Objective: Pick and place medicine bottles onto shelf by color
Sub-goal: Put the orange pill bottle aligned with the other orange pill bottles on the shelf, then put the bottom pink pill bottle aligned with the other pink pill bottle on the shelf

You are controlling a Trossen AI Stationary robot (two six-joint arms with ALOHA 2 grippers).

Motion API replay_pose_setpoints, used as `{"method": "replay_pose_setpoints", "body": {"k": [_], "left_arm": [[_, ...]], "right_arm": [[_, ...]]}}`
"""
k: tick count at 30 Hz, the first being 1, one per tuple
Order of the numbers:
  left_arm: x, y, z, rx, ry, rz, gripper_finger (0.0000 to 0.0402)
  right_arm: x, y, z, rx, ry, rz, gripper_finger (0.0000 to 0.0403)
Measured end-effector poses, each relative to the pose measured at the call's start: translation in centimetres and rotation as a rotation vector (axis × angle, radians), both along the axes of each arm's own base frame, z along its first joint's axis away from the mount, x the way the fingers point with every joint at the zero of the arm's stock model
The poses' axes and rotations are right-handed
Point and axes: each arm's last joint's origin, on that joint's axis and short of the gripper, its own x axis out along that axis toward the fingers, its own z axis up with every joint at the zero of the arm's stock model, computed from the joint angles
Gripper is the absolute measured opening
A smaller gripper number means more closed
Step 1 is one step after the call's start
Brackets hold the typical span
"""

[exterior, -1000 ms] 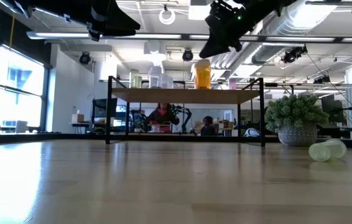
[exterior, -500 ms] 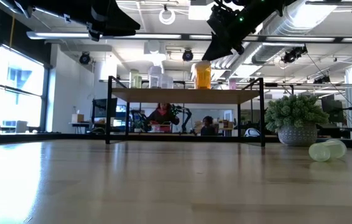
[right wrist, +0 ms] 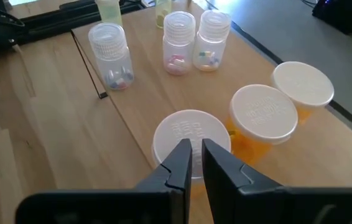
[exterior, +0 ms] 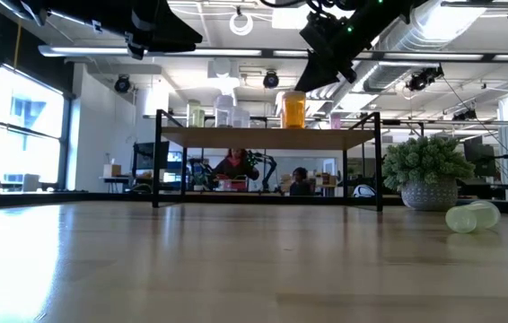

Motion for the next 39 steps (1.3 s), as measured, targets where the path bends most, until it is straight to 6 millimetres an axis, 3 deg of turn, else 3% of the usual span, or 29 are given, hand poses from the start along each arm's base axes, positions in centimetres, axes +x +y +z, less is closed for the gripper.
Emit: {"method": "replay_pose_setpoints", "body": {"k": [13,27,34,39], "left_arm": [[0.0,0.0,0.0,0.0,0.0,0.0,0.0191],[0.0,0.0,0.0,0.0,0.0,-0.003,0.0191],[0.0,0.0,-0.1,0.02,0.023,-0.006,0.0191],[0.0,0.0,-0.1,0.017,0.022,-0.006,0.0191]], "right_arm": [[0.1,0.0,0.1,-0.017,0.0,0.001,0.0028],[-1.1,0.4,1.6,-0.055,-0.031,0.014,0.0028],[-3.2,2.0,2.9,-0.005,-0.013,0.084,0.0028],[-4.2,3.6,2.8,0.07,0.04,0.105,0.0028]]}}
